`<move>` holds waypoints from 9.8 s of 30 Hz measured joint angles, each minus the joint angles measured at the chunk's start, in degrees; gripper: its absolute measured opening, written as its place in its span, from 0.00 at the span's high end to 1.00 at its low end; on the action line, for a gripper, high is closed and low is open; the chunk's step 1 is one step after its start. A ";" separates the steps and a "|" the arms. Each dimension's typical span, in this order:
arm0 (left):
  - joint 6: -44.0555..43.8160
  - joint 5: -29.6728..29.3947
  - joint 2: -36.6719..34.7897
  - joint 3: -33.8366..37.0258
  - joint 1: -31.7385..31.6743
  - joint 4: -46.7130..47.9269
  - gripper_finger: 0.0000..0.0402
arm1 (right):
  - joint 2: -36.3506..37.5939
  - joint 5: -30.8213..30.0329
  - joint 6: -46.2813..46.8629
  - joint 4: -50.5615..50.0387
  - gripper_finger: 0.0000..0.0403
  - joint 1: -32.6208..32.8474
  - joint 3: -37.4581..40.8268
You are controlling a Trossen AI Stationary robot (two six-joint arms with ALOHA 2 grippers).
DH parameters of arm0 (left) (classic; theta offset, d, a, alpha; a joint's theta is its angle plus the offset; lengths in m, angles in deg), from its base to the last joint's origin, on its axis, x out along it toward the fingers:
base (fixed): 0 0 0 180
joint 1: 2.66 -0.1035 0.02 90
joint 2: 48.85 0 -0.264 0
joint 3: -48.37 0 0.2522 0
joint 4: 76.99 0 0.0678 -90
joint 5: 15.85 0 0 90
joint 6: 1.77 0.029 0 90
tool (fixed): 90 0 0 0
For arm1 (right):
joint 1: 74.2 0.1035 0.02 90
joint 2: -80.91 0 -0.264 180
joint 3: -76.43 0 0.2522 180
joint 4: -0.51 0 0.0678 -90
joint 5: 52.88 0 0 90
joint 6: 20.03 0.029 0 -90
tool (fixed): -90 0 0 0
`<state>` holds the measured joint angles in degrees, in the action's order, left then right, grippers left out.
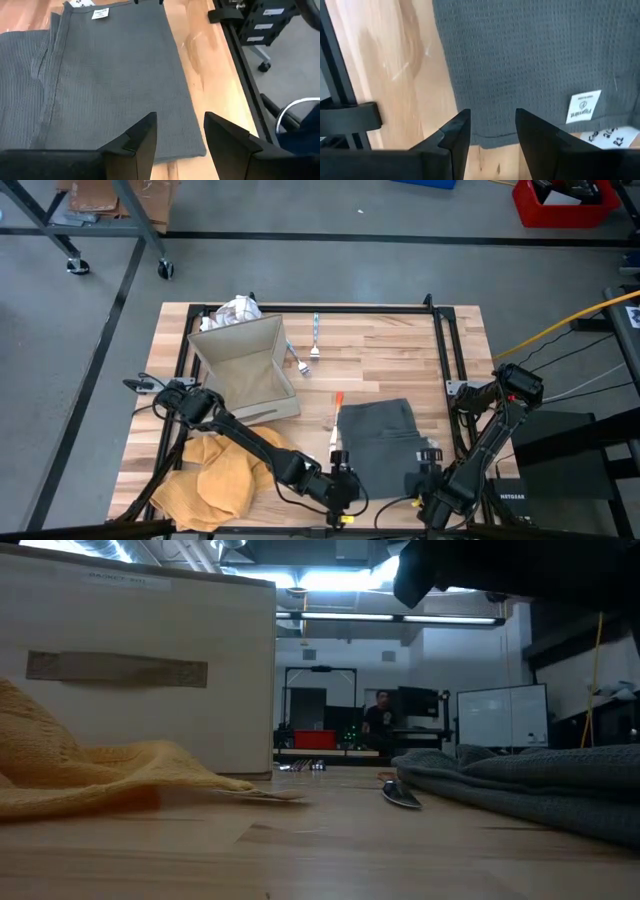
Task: Fold towel
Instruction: Fold the gray kitchen towel
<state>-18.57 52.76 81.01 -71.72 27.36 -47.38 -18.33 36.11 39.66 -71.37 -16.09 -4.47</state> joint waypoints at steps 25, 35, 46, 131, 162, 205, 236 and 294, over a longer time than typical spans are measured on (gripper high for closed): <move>-5.77 -0.11 0.00 -0.02 -1.92 -3.43 0.61 | 18.38 -17.65 -10.03 -21.55 0.61 0.90 -5.22; -5.35 -0.07 0.00 -0.04 -1.94 -5.68 0.61 | 17.42 -17.36 -9.98 -14.93 0.61 0.74 -5.22; -4.17 -0.04 0.00 -0.04 -2.08 -5.74 0.61 | 10.38 -13.23 -9.99 -8.89 0.61 0.80 -5.20; 11.91 5.08 8.38 -0.04 -1.18 -7.88 0.61 | -11.59 -17.24 0.72 2.57 0.61 5.75 -5.14; -8.69 9.66 8.39 -2.74 5.11 -4.88 0.99 | -14.63 -12.35 1.54 9.10 0.95 5.09 -18.00; -30.20 -8.57 4.15 -10.01 2.84 20.26 1.00 | -14.43 -22.41 -3.82 -29.36 0.97 -5.16 -36.33; -40.95 -11.57 4.15 -10.03 5.07 30.12 1.00 | -12.81 -21.39 -30.58 -26.95 0.96 -15.39 -36.26; -57.42 -13.36 4.28 -9.29 4.85 41.66 0.89 | 14.32 -11.87 -43.26 46.30 0.96 -35.43 27.63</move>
<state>-75.99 39.40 85.30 -81.01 32.21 -5.72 -4.01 24.24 -3.60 -25.07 -51.52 23.16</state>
